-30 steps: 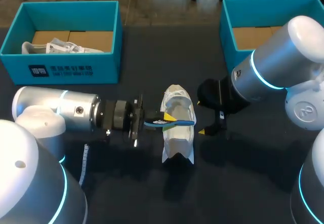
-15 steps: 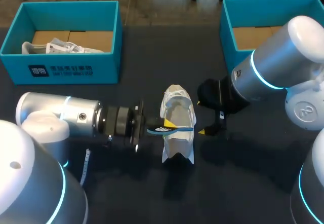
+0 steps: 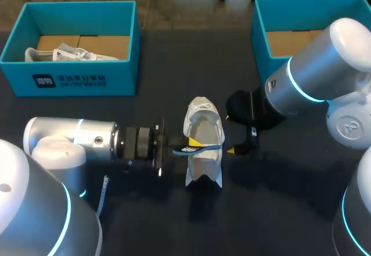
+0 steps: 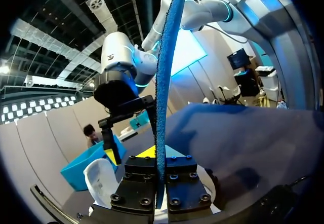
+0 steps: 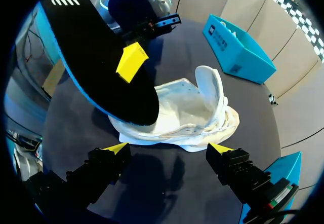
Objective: Take the shoe out of the shoebox, open the shoe tongue, remove and reinsert the insole, then place the shoe into the shoebox
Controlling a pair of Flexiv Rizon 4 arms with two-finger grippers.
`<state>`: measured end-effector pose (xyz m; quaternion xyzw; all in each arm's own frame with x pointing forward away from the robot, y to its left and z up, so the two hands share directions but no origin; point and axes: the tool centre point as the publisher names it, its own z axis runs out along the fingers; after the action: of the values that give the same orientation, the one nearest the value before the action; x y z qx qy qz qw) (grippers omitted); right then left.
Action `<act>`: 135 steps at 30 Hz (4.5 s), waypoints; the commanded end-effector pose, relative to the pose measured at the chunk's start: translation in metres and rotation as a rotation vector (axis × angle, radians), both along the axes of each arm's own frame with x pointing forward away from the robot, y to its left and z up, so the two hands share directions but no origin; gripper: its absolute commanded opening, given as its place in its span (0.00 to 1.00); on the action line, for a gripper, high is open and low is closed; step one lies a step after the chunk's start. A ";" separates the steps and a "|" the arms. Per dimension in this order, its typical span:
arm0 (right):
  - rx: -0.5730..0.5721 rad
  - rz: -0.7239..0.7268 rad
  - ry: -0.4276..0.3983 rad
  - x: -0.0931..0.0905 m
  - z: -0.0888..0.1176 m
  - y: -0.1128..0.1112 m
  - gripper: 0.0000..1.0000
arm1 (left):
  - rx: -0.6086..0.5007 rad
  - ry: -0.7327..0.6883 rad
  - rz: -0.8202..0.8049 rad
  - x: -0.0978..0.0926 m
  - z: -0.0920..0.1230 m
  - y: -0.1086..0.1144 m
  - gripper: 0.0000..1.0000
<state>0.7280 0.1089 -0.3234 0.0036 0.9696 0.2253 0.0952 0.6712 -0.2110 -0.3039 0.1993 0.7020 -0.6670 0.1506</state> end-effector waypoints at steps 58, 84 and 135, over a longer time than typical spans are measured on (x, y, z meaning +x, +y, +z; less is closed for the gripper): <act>-0.002 -0.003 -0.003 -0.001 -0.001 0.001 1.00 | 0.010 -0.040 0.088 0.025 -0.019 -0.007 0.40; -0.002 -0.003 -0.003 -0.001 -0.001 0.001 1.00 | 0.032 -0.078 0.053 0.002 0.007 0.000 0.40; -0.002 -0.003 -0.003 -0.001 -0.001 0.001 1.00 | 0.161 -0.103 0.073 0.043 -0.032 0.004 0.32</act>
<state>0.7280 0.1089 -0.3235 0.0035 0.9696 0.2254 0.0952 0.7148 -0.2083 -0.3376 0.2187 0.7539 -0.5887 0.1928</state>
